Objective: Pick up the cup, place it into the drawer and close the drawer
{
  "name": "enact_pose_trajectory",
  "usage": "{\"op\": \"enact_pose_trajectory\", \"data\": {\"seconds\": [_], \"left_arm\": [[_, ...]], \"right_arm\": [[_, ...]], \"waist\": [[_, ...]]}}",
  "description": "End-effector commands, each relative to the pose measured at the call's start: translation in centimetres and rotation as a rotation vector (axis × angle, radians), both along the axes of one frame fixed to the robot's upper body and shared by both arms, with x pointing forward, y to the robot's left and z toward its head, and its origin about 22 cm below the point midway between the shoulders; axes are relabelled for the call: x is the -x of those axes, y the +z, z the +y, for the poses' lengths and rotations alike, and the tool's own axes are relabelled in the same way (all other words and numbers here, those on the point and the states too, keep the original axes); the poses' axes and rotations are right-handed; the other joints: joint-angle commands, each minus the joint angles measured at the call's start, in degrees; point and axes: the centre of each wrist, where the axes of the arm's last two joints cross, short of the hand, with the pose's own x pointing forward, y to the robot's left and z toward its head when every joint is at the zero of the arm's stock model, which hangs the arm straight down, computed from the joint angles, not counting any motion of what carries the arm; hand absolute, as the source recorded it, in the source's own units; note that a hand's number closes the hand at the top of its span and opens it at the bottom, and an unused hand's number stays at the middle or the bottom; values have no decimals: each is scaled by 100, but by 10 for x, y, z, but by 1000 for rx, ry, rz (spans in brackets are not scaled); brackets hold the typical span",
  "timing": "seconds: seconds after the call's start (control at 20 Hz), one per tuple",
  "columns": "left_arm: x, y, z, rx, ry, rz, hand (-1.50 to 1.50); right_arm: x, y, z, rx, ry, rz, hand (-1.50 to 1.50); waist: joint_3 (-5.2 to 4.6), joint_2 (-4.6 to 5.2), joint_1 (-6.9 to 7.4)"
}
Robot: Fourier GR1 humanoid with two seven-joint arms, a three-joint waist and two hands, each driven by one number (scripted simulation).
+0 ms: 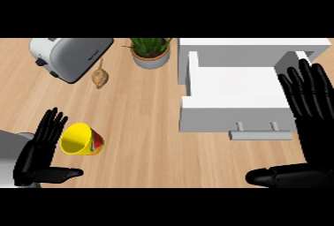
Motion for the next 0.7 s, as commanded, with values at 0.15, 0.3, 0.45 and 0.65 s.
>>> {"op": "enact_pose_trajectory", "data": {"seconds": [0.15, 0.3, 0.45, 0.65], "left_arm": [[-19, -26, -3, -4, 40, -18, -150], [-1, -43, 6, -4, 41, 15, -150], [-11, -39, 13, 5, 42, 15, -150], [-14, -60, 12, 4, 48, 31, -150]], "right_arm": [[0, 5, 5, 6, 4, -5, -150], [-11, 6, 3, 17, 26, 2, -150], [-5, 10, 3, 1, 5, 8, -150], [4, 2, -5, 8, 20, 18, -150]], "waist": [[0, 1, -7], [1, 1, 6], [1, -1, 3], [1, 1, -12]]}}
